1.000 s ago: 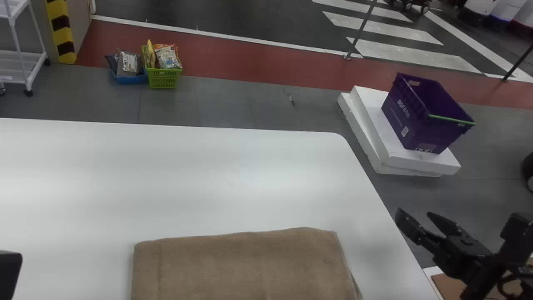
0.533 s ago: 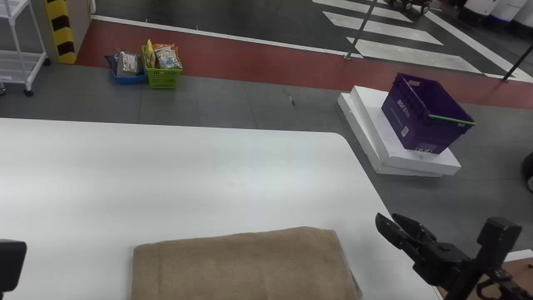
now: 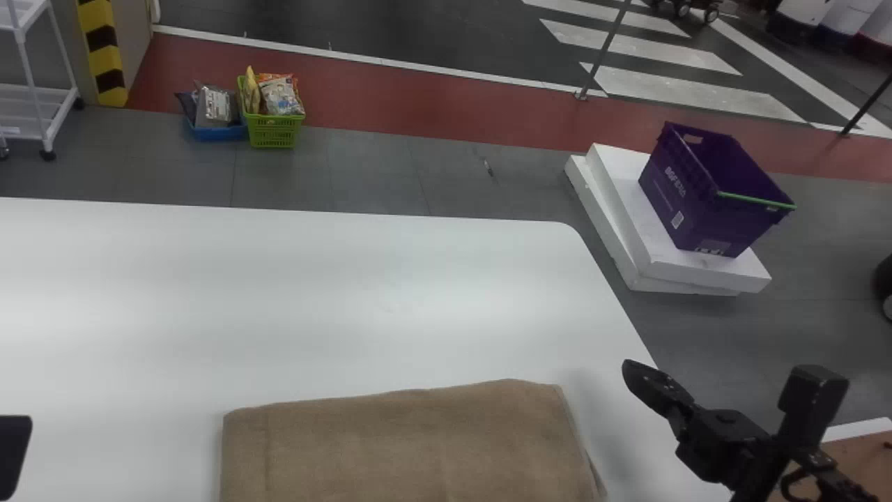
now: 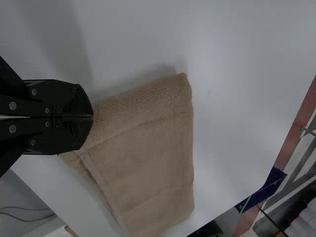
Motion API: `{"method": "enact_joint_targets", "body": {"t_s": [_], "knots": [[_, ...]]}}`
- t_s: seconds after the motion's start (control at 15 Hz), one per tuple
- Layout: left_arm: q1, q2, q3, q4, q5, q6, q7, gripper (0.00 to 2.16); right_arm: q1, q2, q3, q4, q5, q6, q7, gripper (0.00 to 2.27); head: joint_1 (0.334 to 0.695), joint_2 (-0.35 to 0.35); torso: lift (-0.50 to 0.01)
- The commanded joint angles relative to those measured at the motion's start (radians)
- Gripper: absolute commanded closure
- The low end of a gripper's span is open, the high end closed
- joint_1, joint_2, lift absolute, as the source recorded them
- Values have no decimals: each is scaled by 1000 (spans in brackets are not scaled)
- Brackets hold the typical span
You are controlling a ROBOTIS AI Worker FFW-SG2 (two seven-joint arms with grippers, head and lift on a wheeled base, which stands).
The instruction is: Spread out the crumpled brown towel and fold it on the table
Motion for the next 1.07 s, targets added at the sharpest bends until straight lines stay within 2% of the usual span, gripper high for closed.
{"method": "enact_joint_targets", "body": {"t_s": [0.0, 0.4, 0.53, 0.67, 0.73, 1.0], "knots": [[0, -3, -22, 2, 22, 0, 17, 1308, 4, 2, 14, 11, 7, -10, 0, 1713, 695, -350, -127], [-4, -3, -69, 25, 23, -28, 81, 1308, 10, 2, 44, 39, 18, -47, 0, 1713, 695, -350, -127], [-6, -3, -77, 19, 20, -25, 138, 1271, 13, 2, 51, 41, 21, -50, 0, 1713, 695, -350, -127], [-6, -3, -71, 0, 28, -9, 167, 849, 13, 2, 57, 45, 24, -53, 0, 1713, 695, -350, -127], [-4, -3, -71, -26, 35, -3, 186, 417, 13, 2, 61, 50, 26, -59, 0, 1713, 695, -350, -127], [-9, -3, -89, -43, 34, 21, 238, 286, 15, 2, 66, 53, 30, -72, -1, 1713, 695, -350, -127]]}}
